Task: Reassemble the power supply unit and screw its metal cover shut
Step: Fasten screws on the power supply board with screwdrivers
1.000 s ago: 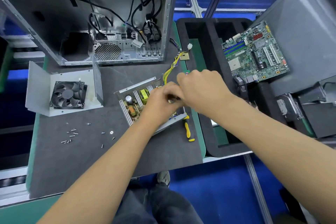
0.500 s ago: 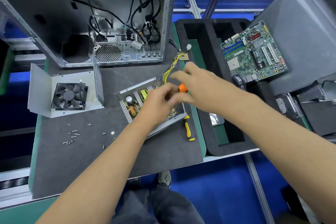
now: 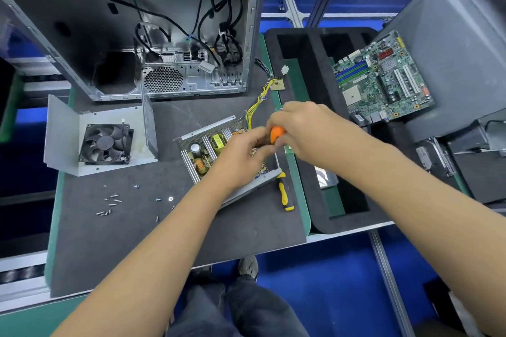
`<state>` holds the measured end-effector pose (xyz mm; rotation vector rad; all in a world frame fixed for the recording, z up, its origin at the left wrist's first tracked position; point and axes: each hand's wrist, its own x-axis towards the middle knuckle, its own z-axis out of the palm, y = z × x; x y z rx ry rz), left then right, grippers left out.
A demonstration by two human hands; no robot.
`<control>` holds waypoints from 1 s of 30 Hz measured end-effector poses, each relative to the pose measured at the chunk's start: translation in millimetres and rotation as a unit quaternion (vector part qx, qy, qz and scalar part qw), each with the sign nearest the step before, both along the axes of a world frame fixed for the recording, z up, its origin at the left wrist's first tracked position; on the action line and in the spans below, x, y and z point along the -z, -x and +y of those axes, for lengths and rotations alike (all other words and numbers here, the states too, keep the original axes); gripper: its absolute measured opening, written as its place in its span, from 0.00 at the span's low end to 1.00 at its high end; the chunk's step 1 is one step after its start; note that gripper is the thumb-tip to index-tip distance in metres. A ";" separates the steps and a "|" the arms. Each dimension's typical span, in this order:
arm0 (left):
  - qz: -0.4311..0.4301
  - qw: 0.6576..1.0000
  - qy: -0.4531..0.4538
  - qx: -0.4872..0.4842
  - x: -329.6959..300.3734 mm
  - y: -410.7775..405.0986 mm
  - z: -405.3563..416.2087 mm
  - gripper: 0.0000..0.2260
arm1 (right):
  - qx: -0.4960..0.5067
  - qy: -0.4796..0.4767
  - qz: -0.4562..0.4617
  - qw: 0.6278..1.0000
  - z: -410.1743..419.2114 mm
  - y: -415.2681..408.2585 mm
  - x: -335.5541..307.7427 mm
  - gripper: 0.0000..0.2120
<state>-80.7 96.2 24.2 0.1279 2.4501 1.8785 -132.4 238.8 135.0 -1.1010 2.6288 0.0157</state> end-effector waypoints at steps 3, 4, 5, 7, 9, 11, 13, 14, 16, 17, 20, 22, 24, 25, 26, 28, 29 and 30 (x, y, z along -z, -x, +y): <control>-0.030 0.998 -0.036 -0.052 0.1 -1.4 4.6 0.20 | 0.058 -0.041 0.074 0.995 -3.6 -6.6 9.9 0.23; -0.028 0.997 -0.031 -0.072 1.5 -1.6 6.1 0.19 | 0.070 -0.056 0.109 0.990 -5.5 -9.6 10.8 0.25; -0.020 0.996 -0.022 -0.081 3.1 -1.7 7.2 0.16 | 0.076 -0.065 0.128 0.987 -5.4 -10.7 10.8 0.27; -0.002 0.998 -0.014 -0.069 4.5 -1.0 6.6 0.11 | 0.063 -0.043 0.076 0.994 0.3 -8.0 8.7 0.25; 0.008 0.999 -0.007 -0.038 7.0 -0.4 2.4 0.08 | 0.019 0.026 -0.030 0.999 5.9 -4.3 3.0 0.18; 0.005 1.000 0.001 -0.012 8.2 -3.1 -0.9 0.09 | 0.008 0.037 -0.038 0.999 5.8 -2.6 -0.5 0.12; 0.003 1.000 -0.013 0.002 7.1 -5.5 2.5 0.13 | 0.029 0.007 0.029 0.999 1.6 -4.8 5.0 0.14; 0.009 1.000 -0.027 -0.012 5.7 -5.6 6.2 0.16 | 0.045 -0.020 0.070 0.996 -1.1 -6.0 8.9 0.17; 0.015 0.997 -0.039 -0.058 3.9 -4.8 12.6 0.15 | 0.075 -0.055 0.132 0.987 -5.4 -8.4 13.4 0.20; 0.015 0.997 -0.029 -0.072 3.9 -4.1 13.8 0.11 | 0.082 -0.066 0.135 0.985 -5.9 -8.7 13.6 0.22; 0.011 0.999 0.017 -0.041 9.9 -3.6 5.7 0.05 | 0.067 -0.002 -0.019 0.998 -1.3 -7.4 2.7 0.25; -0.009 0.999 0.035 -0.007 12.0 -4.6 -1.7 0.11 | 0.018 0.011 -0.039 0.999 -2.9 -7.6 -2.3 0.17; -0.025 0.999 0.027 0.017 9.4 -5.6 -1.4 0.09 | 0.010 -0.024 0.034 0.999 -9.1 -12.7 2.3 0.15; -0.022 1.000 0.016 0.002 7.3 -5.9 0.8 0.10 | 0.024 -0.046 0.078 0.996 -12.4 -15.6 5.7 0.15; -0.015 1.000 0.009 -0.025 5.3 -6.0 3.1 0.11 | 0.045 -0.061 0.114 0.991 -15.8 -18.6 8.1 0.16; 0.017 0.998 0.027 -0.059 4.9 -5.9 6.9 0.06 | 0.066 -0.066 0.147 0.985 -20.0 -21.4 11.9 0.16; 0.028 0.997 0.040 -0.058 6.9 -5.5 7.4 0.03 | 0.065 -0.059 0.131 0.987 -19.6 -20.6 11.7 0.15; 0.022 0.997 0.045 -0.055 9.3 -5.2 6.6 0.05 | 0.057 -0.040 0.089 0.994 -17.3 -19.7 9.3 0.16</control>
